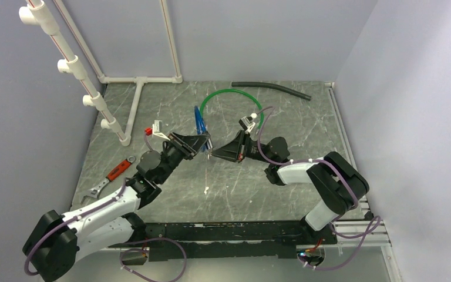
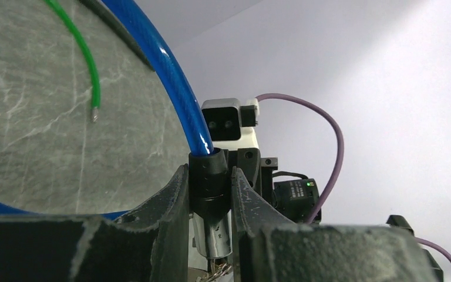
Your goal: Unlock with the key
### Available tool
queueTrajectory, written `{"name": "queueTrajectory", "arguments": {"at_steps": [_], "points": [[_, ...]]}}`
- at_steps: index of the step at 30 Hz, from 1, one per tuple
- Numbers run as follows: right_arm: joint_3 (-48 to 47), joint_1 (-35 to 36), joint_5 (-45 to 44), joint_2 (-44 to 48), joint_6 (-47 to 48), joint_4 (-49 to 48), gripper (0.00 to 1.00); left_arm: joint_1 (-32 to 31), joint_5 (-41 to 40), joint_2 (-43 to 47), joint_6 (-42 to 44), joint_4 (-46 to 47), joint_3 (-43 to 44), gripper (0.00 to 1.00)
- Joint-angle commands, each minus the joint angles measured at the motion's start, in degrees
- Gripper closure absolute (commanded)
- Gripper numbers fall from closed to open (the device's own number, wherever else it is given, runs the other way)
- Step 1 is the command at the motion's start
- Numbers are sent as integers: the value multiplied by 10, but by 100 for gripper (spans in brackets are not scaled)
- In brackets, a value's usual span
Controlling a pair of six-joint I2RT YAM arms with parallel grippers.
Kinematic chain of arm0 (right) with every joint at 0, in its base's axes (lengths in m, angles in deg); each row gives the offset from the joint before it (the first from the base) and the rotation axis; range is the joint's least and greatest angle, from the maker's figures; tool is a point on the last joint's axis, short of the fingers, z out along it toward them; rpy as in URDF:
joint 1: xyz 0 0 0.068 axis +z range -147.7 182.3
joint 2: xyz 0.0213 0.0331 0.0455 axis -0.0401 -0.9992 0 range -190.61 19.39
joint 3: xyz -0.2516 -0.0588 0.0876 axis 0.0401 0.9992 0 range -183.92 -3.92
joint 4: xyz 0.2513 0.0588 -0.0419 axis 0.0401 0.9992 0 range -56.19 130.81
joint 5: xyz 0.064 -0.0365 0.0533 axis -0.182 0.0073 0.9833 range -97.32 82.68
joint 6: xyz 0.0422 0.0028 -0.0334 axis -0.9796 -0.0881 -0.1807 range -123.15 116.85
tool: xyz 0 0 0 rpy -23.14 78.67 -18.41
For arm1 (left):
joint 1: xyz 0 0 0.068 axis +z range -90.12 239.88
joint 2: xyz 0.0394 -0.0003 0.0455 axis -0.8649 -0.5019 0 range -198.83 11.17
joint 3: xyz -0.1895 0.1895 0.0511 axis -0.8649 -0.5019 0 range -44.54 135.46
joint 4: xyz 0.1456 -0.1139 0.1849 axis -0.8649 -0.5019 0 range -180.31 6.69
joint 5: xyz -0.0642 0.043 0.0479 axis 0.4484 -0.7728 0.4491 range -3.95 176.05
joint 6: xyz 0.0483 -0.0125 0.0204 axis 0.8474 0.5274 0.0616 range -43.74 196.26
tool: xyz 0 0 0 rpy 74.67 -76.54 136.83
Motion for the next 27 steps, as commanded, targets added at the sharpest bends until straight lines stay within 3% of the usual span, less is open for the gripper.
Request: {"name": "queueTrajectory", "arguments": {"at_steps": [1, 8, 13, 20, 27], "points": [[-58, -7, -42, 23, -38, -196, 100, -11, 64, -16, 15, 148, -28, 100], [-101, -7, -40, 45, -53, -197, 100, -11, 129, -79, 27, 334, -43, 100], [-155, -6, -17, 56, -70, -197, 100, -11, 182, -95, 46, 398, -31, 100], [-207, -2, 0, 82, -82, -197, 100, -11, 214, -96, 64, 395, -5, 100], [-188, -3, 11, 71, -81, -181, 100, -11, 202, -36, 103, 270, 12, 100]]}}
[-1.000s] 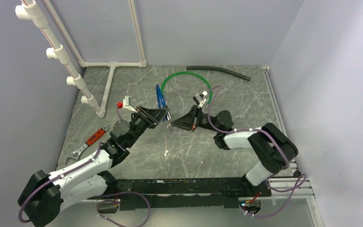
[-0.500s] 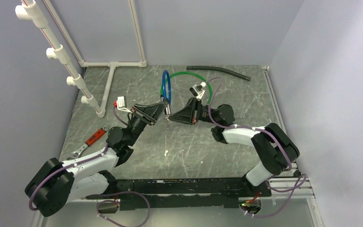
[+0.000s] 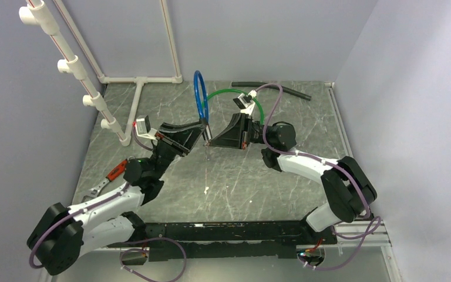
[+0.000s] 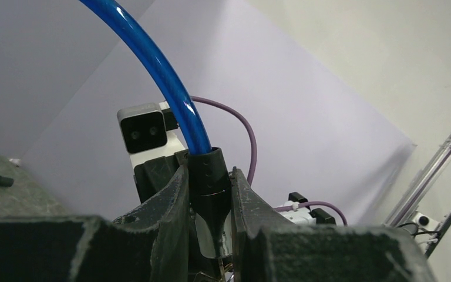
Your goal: Unlock with the key
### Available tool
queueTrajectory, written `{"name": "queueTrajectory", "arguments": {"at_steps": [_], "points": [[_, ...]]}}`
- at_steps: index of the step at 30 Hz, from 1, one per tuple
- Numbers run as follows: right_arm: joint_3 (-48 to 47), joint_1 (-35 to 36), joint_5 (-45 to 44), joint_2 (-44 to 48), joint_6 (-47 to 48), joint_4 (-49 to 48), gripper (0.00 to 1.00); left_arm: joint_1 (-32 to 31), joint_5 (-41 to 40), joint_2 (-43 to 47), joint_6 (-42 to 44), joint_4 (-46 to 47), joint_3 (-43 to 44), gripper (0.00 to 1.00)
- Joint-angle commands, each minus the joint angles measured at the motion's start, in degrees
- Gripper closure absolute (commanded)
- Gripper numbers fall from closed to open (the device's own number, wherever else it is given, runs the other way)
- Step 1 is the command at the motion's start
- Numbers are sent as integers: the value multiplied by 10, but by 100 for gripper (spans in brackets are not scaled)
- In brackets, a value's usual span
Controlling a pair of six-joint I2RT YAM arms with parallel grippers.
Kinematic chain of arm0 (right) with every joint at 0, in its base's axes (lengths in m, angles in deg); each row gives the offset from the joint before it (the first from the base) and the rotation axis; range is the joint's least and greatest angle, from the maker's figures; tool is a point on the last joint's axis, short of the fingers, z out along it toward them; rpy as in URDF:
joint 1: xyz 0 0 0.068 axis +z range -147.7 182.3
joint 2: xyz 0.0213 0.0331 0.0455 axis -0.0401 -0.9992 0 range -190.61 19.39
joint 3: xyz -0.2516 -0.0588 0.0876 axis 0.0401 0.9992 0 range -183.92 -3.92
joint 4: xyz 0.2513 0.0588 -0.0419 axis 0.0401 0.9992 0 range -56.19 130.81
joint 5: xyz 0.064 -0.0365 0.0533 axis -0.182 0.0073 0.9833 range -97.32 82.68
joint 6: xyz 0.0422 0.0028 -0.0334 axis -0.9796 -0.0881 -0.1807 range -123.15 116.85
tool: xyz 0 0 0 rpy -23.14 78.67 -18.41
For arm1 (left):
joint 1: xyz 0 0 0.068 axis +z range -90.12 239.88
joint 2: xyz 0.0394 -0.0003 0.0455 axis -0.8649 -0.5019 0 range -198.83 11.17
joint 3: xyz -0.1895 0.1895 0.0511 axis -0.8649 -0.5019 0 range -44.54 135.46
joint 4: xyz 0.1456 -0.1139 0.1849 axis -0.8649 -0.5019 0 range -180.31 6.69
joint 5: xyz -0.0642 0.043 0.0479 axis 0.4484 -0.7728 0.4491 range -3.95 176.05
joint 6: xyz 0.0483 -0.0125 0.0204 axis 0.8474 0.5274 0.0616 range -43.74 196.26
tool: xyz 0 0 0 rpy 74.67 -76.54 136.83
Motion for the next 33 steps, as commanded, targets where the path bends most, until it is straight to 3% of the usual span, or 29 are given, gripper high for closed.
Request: {"name": "queueTrajectory", "arguments": {"at_steps": [1, 4, 8, 10, 12, 15, 22, 25, 30, 33], "points": [[-32, -8, -85, 19, -22, -130, 100, -15, 70, 41, 59, -183, 13, 100], [-14, -9, -76, 25, 15, -74, 100, -15, 12, 88, 81, -373, 53, 100], [-4, -9, -68, 76, 137, 95, 98, -15, -35, 116, 101, -463, 66, 100], [-3, -9, -84, 105, 214, 211, 84, -15, -48, 118, 104, -509, 80, 100], [-5, -8, -102, 130, 279, 313, 74, -15, -54, 117, 103, -532, 85, 100], [-5, -8, -121, 158, 347, 416, 72, -15, -75, 117, 103, -557, 91, 100], [-6, -8, -174, 211, 450, 573, 63, -15, -92, 107, 107, -591, 106, 100], [-5, -7, -209, 227, 478, 620, 53, -15, -95, 106, 103, -592, 105, 100], [-18, 19, -338, 224, 550, 756, 48, -15, -116, 94, 89, -622, 115, 100], [7, 38, -347, 215, 546, 750, 47, -15, -122, 85, 82, -614, 113, 100]]}}
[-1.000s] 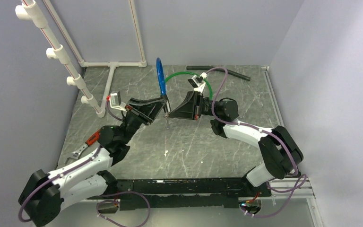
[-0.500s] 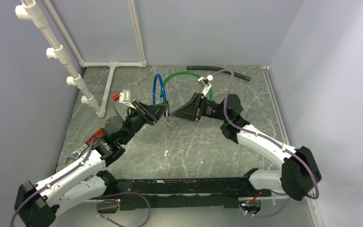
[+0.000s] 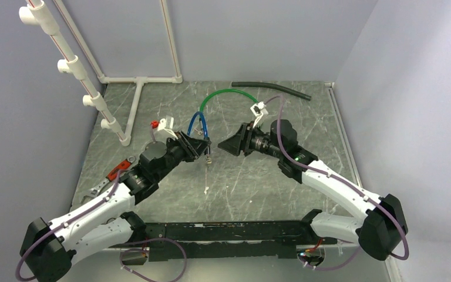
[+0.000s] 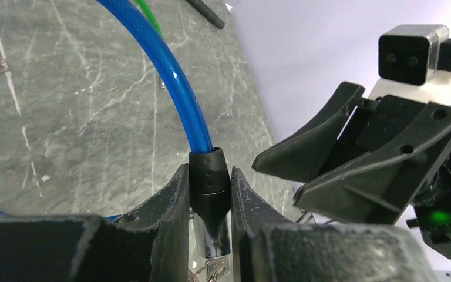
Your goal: Unlock with the key
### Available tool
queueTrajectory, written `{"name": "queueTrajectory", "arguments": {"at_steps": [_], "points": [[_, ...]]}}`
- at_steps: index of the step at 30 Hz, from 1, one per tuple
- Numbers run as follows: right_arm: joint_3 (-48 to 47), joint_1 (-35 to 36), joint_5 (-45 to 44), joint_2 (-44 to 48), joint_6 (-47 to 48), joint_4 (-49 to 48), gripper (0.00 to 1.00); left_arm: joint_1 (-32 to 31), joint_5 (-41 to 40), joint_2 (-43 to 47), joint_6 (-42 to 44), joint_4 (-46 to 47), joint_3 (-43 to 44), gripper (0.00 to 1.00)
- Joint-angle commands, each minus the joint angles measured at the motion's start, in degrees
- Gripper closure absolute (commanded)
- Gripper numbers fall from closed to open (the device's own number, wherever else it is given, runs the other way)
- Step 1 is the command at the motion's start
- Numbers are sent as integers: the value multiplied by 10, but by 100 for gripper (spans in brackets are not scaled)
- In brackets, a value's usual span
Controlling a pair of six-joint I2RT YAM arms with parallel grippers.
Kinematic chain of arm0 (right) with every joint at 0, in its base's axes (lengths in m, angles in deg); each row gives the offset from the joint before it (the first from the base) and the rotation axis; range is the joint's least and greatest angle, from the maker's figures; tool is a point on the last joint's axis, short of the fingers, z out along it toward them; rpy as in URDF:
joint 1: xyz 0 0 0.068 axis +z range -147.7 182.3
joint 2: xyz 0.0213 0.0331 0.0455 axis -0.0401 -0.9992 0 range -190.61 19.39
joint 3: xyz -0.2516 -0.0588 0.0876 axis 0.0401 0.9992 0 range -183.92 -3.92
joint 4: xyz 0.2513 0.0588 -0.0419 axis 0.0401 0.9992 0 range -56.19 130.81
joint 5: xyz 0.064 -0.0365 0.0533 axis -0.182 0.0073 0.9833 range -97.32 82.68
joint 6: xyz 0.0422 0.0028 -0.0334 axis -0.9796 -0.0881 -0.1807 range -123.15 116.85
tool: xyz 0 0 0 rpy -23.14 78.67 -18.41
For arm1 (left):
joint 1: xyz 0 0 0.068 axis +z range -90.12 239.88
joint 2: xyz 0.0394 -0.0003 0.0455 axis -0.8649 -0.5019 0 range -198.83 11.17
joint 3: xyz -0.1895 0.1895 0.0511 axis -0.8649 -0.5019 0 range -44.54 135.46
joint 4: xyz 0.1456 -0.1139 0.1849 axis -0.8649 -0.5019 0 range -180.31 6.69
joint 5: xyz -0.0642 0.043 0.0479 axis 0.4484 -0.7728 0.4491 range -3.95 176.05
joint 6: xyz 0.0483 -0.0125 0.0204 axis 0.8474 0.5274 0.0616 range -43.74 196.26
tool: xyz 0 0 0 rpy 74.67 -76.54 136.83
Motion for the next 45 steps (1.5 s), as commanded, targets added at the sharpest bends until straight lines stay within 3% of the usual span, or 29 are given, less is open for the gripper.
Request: {"name": "queueTrajectory", "arguments": {"at_steps": [1, 11, 15, 34, 42, 45], "points": [[12, 31, -64, -3, 36, 35, 47, -2, -20, -8, -8, 37, 25, 100], [9, 108, -67, -48, 34, -18, 51, -2, -27, -23, -22, 67, 24, 100], [12, 112, -57, -73, 19, -49, 63, -2, -25, -20, -24, 71, 20, 100], [4, 113, -75, -62, 20, -79, 65, -2, -15, -3, -26, 86, 5, 100], [0, 114, -70, -84, 14, -95, 89, -2, -6, 0, -27, 105, -4, 100], [3, 113, -69, -80, 14, -104, 93, -2, -4, 2, -27, 108, -6, 100]]}}
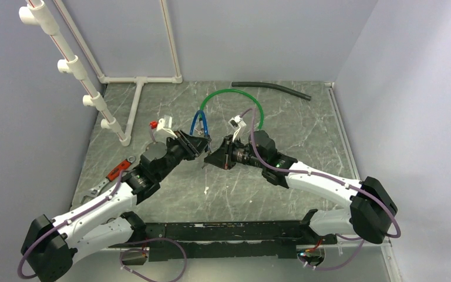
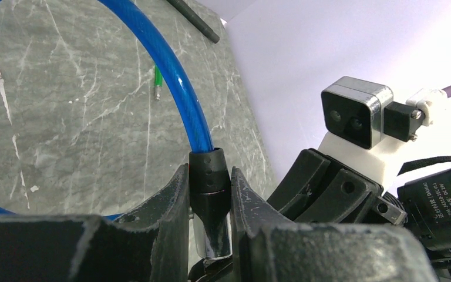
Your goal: Unlock with the key
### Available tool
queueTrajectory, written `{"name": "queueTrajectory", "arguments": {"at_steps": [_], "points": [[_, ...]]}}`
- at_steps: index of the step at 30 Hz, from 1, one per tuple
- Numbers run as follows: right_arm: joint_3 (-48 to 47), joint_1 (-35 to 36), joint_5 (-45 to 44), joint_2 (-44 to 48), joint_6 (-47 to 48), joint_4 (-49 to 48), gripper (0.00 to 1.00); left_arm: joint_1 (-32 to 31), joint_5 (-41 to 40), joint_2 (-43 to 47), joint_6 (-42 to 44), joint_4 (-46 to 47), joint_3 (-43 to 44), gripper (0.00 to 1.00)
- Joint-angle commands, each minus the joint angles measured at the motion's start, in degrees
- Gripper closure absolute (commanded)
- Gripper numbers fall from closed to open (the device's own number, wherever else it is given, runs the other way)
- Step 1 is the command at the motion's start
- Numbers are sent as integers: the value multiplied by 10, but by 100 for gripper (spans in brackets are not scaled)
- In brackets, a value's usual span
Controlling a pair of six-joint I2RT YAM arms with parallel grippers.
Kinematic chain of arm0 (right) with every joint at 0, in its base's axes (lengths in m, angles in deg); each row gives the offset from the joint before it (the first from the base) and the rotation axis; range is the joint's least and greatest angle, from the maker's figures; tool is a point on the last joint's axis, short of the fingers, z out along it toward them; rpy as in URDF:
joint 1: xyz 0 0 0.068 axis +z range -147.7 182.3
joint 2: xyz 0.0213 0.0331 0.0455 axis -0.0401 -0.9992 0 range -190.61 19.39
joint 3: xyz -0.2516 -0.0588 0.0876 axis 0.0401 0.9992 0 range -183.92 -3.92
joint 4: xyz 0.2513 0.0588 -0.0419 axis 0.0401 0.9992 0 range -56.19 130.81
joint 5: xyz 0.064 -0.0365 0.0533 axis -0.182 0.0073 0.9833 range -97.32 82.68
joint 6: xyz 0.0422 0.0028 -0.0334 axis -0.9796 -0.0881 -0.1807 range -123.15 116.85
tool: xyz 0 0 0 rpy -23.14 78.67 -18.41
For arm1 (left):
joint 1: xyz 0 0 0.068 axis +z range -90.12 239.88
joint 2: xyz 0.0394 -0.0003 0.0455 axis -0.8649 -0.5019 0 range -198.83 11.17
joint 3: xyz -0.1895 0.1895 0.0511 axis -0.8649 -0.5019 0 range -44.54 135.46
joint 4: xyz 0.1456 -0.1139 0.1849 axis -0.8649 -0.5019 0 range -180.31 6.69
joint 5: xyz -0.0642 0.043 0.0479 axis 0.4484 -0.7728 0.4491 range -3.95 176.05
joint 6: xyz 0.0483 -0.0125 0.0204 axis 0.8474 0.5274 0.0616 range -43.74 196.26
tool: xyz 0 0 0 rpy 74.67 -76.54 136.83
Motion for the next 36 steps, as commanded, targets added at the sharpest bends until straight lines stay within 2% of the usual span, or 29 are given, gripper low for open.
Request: {"name": "queueTrajectory", "arguments": {"at_steps": [1, 4, 6, 8, 19, 22, 25, 32, 36], "points": [[-13, -2, -6, 4, 1, -49, 92, -2, 13, 21, -3, 66, 2, 100], [-1, -2, -15, 23, -3, -58, 82, -2, 11, 26, -4, 69, -4, 100], [-3, -2, -32, 30, -3, -39, 66, -2, 10, 30, -5, 72, -7, 100], [-6, -2, -40, 32, 0, -29, 64, -2, 11, 32, -3, 70, -6, 100], [-2, -2, -25, 25, -16, -38, 83, -2, 4, 36, -4, 71, -10, 100], [3, -2, -15, 24, -21, -50, 100, -2, 3, 39, -2, 75, -12, 100], [15, -4, 5, 25, -34, -87, 100, -2, 11, 43, -3, 94, -22, 100], [25, -23, 90, 41, -68, -215, 100, -3, 71, 42, 2, 241, -67, 100], [26, -35, 162, 35, -121, -333, 100, -2, 104, 37, 3, 307, -79, 100]]}}
